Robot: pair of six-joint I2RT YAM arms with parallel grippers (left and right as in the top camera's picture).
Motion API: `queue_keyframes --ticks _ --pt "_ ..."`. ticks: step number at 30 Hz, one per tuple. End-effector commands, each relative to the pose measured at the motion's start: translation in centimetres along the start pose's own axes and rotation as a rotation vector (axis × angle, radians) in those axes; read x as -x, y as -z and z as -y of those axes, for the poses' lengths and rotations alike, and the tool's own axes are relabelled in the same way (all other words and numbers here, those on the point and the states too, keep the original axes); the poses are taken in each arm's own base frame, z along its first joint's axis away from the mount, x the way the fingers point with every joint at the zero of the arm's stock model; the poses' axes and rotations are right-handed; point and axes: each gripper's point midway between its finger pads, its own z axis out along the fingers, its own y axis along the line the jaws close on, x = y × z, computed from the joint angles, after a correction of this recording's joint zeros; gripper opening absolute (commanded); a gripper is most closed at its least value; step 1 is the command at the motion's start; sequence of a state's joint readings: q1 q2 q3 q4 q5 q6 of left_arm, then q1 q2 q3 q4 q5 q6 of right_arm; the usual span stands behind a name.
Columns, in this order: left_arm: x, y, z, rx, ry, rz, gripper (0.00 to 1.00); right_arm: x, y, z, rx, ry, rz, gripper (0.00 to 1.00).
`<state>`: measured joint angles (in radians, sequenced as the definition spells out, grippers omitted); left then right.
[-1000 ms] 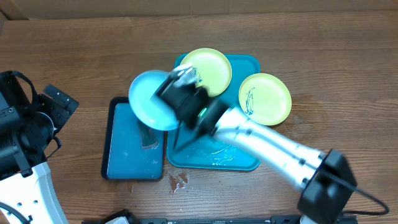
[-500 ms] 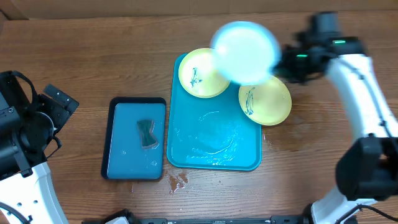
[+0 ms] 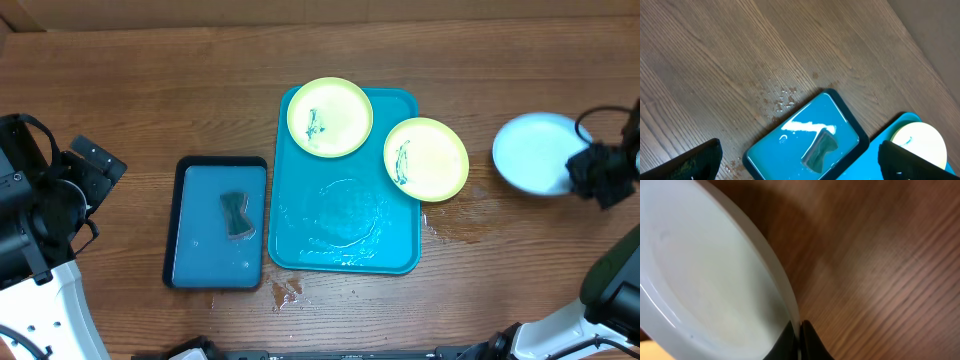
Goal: Clean dirty plates on tray and stack at the side
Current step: 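Carry the white plate with the right gripper to the table's right side, then release the white plate on the table and move right gripper to yellow plate, then grip the right yellow plate rim and drag it to the tray center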
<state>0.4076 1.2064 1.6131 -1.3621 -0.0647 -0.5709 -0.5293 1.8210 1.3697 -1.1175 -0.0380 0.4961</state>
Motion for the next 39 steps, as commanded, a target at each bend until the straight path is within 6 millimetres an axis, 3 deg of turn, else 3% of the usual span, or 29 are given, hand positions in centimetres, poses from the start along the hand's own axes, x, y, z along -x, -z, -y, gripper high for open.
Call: queue_keyframes --ticks 1,5,6,7,8,9,11,16,19,24,31,33,38,39 --pt "0.6 0.6 0.1 -0.007 0.018 0.026 1.00 -1.6 -1.2 0.2 0.025 0.037 -0.023 0.04" --pt "0.6 0.6 0.1 -0.007 0.018 0.026 1.00 -2.9 -2.7 -0.5 0.061 0.079 -0.051 0.06" --pt "0.6 0.6 0.1 -0.007 0.018 0.026 1.00 -3.0 -2.7 -0.6 0.064 0.082 -0.052 0.20" --pt "0.6 0.6 0.1 -0.007 0.018 0.026 1.00 -3.1 -2.5 -0.9 0.076 0.086 -0.054 0.51" --pt "0.6 0.6 0.1 -0.007 0.018 0.026 1.00 -3.2 -2.2 -1.3 0.096 0.088 -0.059 0.66" --pt "0.6 0.6 0.1 -0.007 0.018 0.026 1.00 -3.3 -1.7 -1.9 0.127 0.097 -0.064 0.76" --pt "0.6 0.6 0.1 -0.007 0.018 0.026 1.00 -4.0 -0.4 -3.8 0.230 0.168 -0.070 0.84" --pt "0.6 0.6 0.1 -0.007 0.018 0.026 1.00 -7.9 4.0 -8.7 0.468 0.453 -0.064 0.82" --pt "0.6 0.6 0.1 -0.007 0.018 0.026 1.00 -11.0 4.2 -10.1 0.443 0.555 -0.088 0.76" --pt "0.6 0.6 0.1 -0.007 0.018 0.026 1.00 -14.0 1.2 -10.8 0.295 0.697 -0.062 0.69" --pt "0.6 0.6 0.1 -0.007 0.018 0.026 1.00 -12.7 -2.7 -12.0 0.211 0.681 0.073 0.53" --pt "0.6 0.6 0.1 -0.007 0.018 0.026 1.00 -13.0 -3.3 -12.9 0.253 0.687 0.055 0.42" --pt "0.6 0.6 0.1 -0.007 0.018 0.026 1.00 -15.1 -4.9 -13.6 0.293 0.710 -0.043 0.39" --pt "0.7 0.6 0.1 -0.007 0.018 0.026 1.00 -15.1 -5.3 -13.4 0.275 0.713 -0.044 0.34"
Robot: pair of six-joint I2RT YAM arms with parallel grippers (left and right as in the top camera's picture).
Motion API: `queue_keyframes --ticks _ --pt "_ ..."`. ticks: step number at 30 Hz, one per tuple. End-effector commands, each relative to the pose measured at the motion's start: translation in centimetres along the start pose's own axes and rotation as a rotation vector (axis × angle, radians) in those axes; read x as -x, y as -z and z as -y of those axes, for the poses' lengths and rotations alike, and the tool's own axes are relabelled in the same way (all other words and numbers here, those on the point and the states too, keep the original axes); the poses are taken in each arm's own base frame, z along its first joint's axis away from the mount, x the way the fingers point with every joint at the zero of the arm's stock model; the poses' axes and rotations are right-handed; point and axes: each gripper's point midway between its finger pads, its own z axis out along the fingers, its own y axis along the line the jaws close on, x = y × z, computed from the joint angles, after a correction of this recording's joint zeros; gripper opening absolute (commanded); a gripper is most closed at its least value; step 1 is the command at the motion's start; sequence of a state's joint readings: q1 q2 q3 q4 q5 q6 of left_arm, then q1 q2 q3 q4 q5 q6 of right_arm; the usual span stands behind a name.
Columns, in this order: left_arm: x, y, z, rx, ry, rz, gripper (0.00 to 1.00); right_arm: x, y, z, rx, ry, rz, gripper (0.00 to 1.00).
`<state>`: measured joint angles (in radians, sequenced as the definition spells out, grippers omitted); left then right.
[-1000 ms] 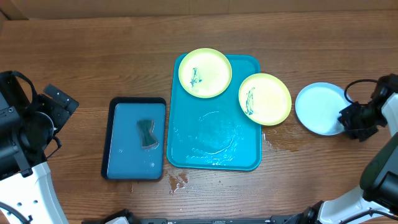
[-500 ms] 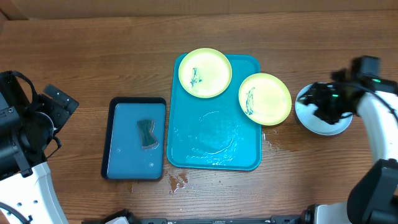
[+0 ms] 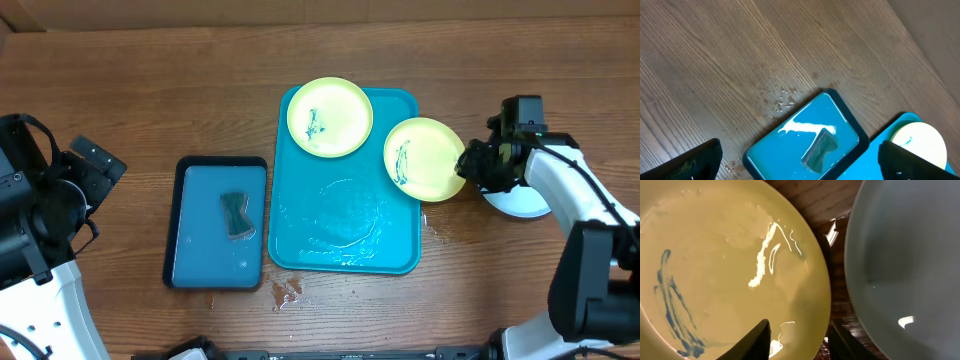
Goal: Clean dirty plates on tray and stack at the side
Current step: 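Grip the right yellow plate rim and drag it to the tray center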
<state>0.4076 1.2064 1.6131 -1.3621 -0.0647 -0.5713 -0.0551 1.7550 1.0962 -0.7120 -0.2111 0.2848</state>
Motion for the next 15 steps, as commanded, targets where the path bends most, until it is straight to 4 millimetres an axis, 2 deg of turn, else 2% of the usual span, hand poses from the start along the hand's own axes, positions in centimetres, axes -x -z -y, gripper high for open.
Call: queue_keyframes --ticks 1,5,7,9,13,14,15 --pt "0.6 0.6 0.1 -0.007 0.018 0.026 1.00 -1.0 -1.6 -0.2 -0.010 0.006 -0.047 0.31" --pt "0.6 0.6 0.1 -0.007 0.018 0.026 1.00 -0.3 -1.8 1.5 -0.116 -0.049 -0.006 0.30" --pt "0.6 0.6 0.1 -0.007 0.018 0.026 1.00 -0.1 -1.7 1.7 -0.114 -0.055 0.000 0.31" --pt "0.6 0.6 0.1 -0.007 0.018 0.026 1.00 -0.2 -1.8 1.6 -0.106 -0.056 -0.005 0.35" --pt "0.6 0.6 0.1 -0.007 0.018 0.026 1.00 -1.1 -2.0 1.1 -0.087 -0.049 -0.036 0.36" --pt "0.6 0.6 0.1 -0.007 0.018 0.026 1.00 -1.2 -2.0 0.9 -0.080 -0.048 -0.042 0.36" --pt "0.6 0.6 0.1 -0.007 0.018 0.026 1.00 -1.2 -2.0 0.8 -0.074 -0.037 -0.044 0.28"
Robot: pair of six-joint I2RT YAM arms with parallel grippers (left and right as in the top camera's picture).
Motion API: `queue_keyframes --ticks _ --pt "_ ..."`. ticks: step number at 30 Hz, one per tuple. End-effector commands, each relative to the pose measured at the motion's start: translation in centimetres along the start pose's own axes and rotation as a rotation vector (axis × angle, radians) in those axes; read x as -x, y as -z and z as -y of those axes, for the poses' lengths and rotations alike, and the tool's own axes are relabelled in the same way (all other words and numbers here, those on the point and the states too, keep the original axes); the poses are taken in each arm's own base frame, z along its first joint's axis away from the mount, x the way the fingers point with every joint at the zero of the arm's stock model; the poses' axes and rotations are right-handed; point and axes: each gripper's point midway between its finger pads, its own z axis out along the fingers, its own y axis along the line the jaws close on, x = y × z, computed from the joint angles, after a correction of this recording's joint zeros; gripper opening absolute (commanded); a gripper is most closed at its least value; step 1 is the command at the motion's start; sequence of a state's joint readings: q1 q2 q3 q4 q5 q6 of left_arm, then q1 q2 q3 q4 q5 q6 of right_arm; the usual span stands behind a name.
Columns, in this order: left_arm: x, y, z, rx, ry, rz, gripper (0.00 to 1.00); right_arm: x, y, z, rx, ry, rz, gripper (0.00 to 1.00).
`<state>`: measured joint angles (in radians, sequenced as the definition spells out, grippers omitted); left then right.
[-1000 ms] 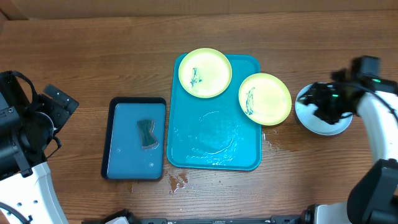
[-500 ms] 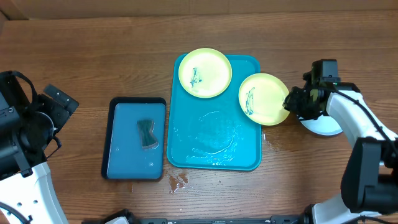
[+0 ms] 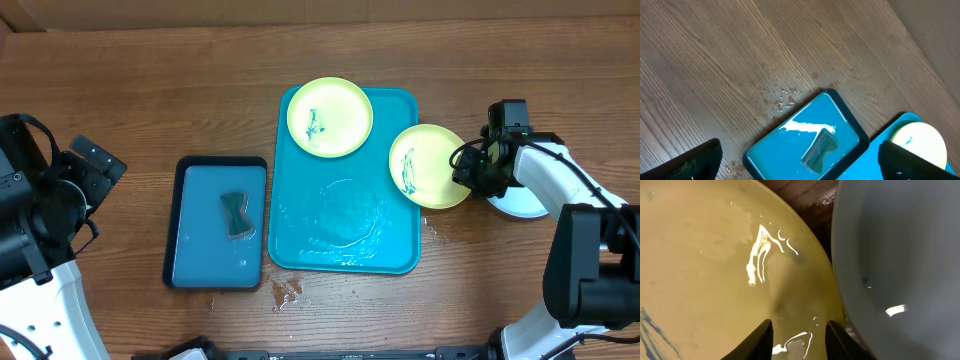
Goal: Clean dirty plates on tray and stack at the side
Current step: 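Grip the right yellow plate rim and drag it to the tray center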
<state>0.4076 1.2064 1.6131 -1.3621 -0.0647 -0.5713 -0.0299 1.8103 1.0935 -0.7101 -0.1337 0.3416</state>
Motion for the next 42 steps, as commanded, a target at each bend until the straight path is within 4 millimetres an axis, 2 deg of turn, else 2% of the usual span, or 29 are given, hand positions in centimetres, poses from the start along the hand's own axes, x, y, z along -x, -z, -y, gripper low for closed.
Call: queue_keyframes --ticks 1,3,6,10,12,14,18,20,25,26,27,28,29,32,37,40,42 --pt "0.6 0.6 0.1 -0.007 0.018 0.026 1.00 -0.5 0.0 -0.4 0.015 0.008 -0.017 0.25" --pt "0.6 0.6 0.1 -0.007 0.018 0.026 1.00 -0.4 0.7 -0.6 0.019 0.018 -0.020 0.20" --pt "0.7 0.6 0.1 -0.007 0.018 0.026 1.00 0.1 2.4 -1.0 0.024 0.052 -0.007 0.20" --pt "0.6 0.6 0.1 -0.007 0.018 0.026 1.00 -0.3 3.7 -1.0 0.023 0.055 -0.010 0.30" --pt "0.6 0.6 0.1 -0.007 0.018 0.026 1.00 -0.9 3.7 -0.8 0.013 0.053 -0.033 0.35" --pt "0.6 0.6 0.1 -0.007 0.018 0.026 1.00 -1.4 3.4 -0.3 -0.004 0.049 -0.045 0.36" --pt "0.6 0.6 0.1 -0.007 0.018 0.026 1.00 -2.0 2.6 2.4 -0.132 -0.021 -0.034 0.37" --pt "0.6 0.6 0.1 -0.007 0.018 0.026 1.00 -2.4 1.8 2.9 -0.141 -0.065 -0.025 0.37" --pt "0.6 0.6 0.1 -0.007 0.018 0.026 1.00 -4.0 -0.9 0.7 0.026 -0.049 -0.047 0.36" --pt "0.6 0.6 0.1 -0.007 0.018 0.026 1.00 -4.2 -1.2 0.5 0.047 -0.048 -0.050 0.28" --pt "0.6 0.6 0.1 -0.007 0.018 0.026 1.00 -4.4 -1.4 0.3 0.061 -0.046 -0.050 0.14" --pt "0.6 0.6 0.1 -0.007 0.018 0.026 1.00 -4.4 -1.4 0.2 0.066 -0.046 -0.050 0.04" --pt "0.6 0.6 0.1 -0.007 0.018 0.026 1.00 -4.3 -1.2 0.2 0.066 -0.045 -0.050 0.04" --pt "0.6 0.6 0.1 -0.007 0.018 0.026 1.00 -3.7 0.1 -0.3 0.068 -0.034 -0.044 0.04" --pt "0.6 0.6 0.1 -0.007 0.018 0.026 1.00 -2.8 4.0 -2.5 0.124 0.049 -0.005 0.04" --pt "0.6 0.6 0.1 -0.007 0.018 0.026 1.00 -3.7 5.7 -4.1 0.150 0.116 0.001 0.04" --pt "0.6 0.6 0.1 -0.007 0.018 0.026 1.00 -5.2 6.2 -5.1 0.152 0.158 -0.022 0.04"
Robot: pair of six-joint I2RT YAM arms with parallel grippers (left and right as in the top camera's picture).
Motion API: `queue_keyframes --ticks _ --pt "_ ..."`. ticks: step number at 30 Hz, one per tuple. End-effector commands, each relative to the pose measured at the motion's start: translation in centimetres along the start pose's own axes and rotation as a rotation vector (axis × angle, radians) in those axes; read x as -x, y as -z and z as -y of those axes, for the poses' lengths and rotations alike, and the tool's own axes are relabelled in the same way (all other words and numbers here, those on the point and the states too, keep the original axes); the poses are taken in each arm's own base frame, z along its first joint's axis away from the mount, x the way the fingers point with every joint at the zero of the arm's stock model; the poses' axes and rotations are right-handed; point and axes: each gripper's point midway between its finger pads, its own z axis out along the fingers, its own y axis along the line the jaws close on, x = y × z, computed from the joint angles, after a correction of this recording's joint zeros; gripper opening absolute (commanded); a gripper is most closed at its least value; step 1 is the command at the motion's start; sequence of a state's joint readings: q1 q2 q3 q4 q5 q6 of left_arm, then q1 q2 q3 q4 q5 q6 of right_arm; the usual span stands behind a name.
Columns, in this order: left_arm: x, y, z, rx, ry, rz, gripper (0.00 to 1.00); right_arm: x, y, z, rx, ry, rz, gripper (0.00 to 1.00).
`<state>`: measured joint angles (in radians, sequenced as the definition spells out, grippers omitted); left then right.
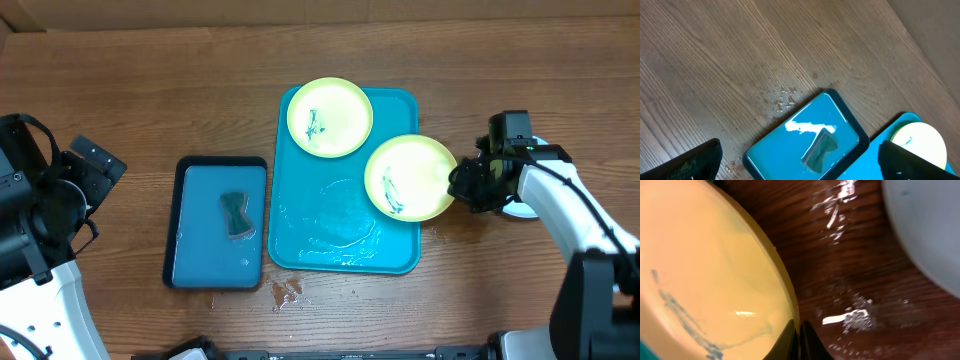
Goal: Clean dirty plates on tray and stack at the side
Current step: 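Grip the right yellow plate rim and drag it to the tray center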
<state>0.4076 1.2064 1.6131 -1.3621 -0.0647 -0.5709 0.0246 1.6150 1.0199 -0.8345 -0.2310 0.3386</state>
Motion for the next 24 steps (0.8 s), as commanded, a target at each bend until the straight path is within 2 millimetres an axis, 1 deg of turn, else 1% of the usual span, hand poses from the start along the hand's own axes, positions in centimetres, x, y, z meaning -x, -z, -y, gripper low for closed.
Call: queue_keyframes --ticks 1,2,6,7,9,10,12,13,14,15,16,17,20,23,24 --pt "0.6 0.6 0.1 -0.007 0.018 0.026 1.00 -1.1 1.7 -3.4 0.052 0.124 0.012 0.04" --pt "0.6 0.6 0.1 -0.007 0.018 0.026 1.00 -2.1 1.5 -4.0 0.048 0.146 -0.012 0.04" --pt "0.6 0.6 0.1 -0.007 0.018 0.026 1.00 -4.6 0.2 -5.6 0.024 0.149 -0.058 0.04" --pt "0.6 0.6 0.1 -0.007 0.018 0.026 1.00 -5.2 -0.3 -5.8 0.004 0.128 -0.060 0.04" --pt "0.6 0.6 0.1 -0.007 0.018 0.026 1.00 -6.1 -1.2 -6.0 -0.039 0.030 -0.040 0.04" --pt "0.6 0.6 0.1 -0.007 0.018 0.026 1.00 -7.0 -2.2 -7.0 -0.025 -0.018 -0.027 0.04" --pt "0.6 0.6 0.1 -0.007 0.018 0.026 1.00 -7.6 -2.7 -8.3 0.003 -0.024 -0.016 0.04" --pt "0.6 0.6 0.1 -0.007 0.018 0.026 1.00 -7.6 -2.7 -8.6 0.009 -0.019 -0.012 0.05" --pt "0.6 0.6 0.1 -0.007 0.018 0.026 1.00 -7.6 -2.8 -9.0 0.020 -0.013 -0.006 0.20" --pt "0.6 0.6 0.1 -0.007 0.018 0.026 1.00 -7.5 -2.7 -9.1 0.023 -0.020 -0.004 0.40" --pt "0.6 0.6 0.1 -0.007 0.018 0.026 1.00 -7.5 -2.6 -9.2 0.025 -0.019 -0.004 0.49" --pt "0.6 0.6 0.2 -0.011 0.019 0.023 1.00 -7.5 -2.5 -9.2 0.024 -0.016 -0.007 0.52" --pt "0.1 0.7 0.9 -0.053 0.018 -0.004 1.00 -7.0 -1.6 -9.3 0.025 0.007 -0.002 0.50" --pt "-0.2 0.7 1.3 -0.076 0.023 -0.021 1.00 -5.7 0.3 -10.4 0.062 0.157 0.048 0.47" --pt "-1.1 0.8 1.9 -0.115 0.016 -0.068 1.00 -5.3 1.1 -10.8 0.075 0.211 0.067 0.46"
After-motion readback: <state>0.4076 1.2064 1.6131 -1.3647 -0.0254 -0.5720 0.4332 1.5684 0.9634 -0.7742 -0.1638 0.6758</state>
